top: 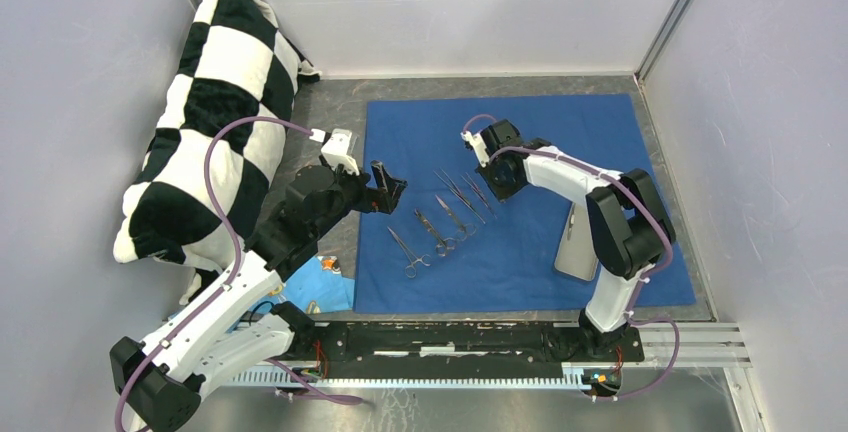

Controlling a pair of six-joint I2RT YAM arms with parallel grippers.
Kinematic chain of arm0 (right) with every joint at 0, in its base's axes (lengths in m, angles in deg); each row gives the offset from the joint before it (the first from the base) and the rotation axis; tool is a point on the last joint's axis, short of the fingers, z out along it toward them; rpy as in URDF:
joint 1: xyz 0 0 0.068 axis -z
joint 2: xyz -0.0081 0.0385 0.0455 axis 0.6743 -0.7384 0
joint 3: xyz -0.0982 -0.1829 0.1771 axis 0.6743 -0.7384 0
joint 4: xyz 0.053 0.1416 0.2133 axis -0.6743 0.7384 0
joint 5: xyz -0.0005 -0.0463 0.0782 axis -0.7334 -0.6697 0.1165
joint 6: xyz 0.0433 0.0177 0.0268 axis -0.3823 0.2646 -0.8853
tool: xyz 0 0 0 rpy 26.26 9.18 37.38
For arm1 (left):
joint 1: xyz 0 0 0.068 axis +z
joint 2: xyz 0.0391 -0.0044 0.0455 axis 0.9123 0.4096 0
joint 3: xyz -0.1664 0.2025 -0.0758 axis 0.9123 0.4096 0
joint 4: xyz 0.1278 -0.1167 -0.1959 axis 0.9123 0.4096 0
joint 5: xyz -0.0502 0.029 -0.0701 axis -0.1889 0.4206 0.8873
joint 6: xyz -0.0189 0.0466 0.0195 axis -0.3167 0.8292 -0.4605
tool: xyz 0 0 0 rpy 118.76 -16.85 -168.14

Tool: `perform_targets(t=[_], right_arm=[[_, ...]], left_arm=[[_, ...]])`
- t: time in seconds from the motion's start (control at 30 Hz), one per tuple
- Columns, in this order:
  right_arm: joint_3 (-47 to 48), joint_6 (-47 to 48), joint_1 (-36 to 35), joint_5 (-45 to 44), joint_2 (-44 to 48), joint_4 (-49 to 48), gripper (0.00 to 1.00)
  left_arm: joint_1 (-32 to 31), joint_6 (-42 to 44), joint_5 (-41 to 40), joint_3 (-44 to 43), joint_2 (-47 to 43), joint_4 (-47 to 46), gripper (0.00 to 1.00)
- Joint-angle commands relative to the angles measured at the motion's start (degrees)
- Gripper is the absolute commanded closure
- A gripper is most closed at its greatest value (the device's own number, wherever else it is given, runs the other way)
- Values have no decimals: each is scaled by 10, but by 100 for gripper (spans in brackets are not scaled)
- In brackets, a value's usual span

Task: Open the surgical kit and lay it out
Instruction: Place the medical item in the surgical kit.

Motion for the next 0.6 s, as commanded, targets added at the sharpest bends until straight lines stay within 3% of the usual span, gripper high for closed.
perform_targets(t=[0.0, 0.57], right_arm=[[22, 16, 0, -27, -11, 20, 97], [0, 18, -1, -29, -32, 5, 92]], left_arm=[[3, 24, -1, -11, 2, -19, 3], [3, 23, 5, -10, 10, -20, 3]])
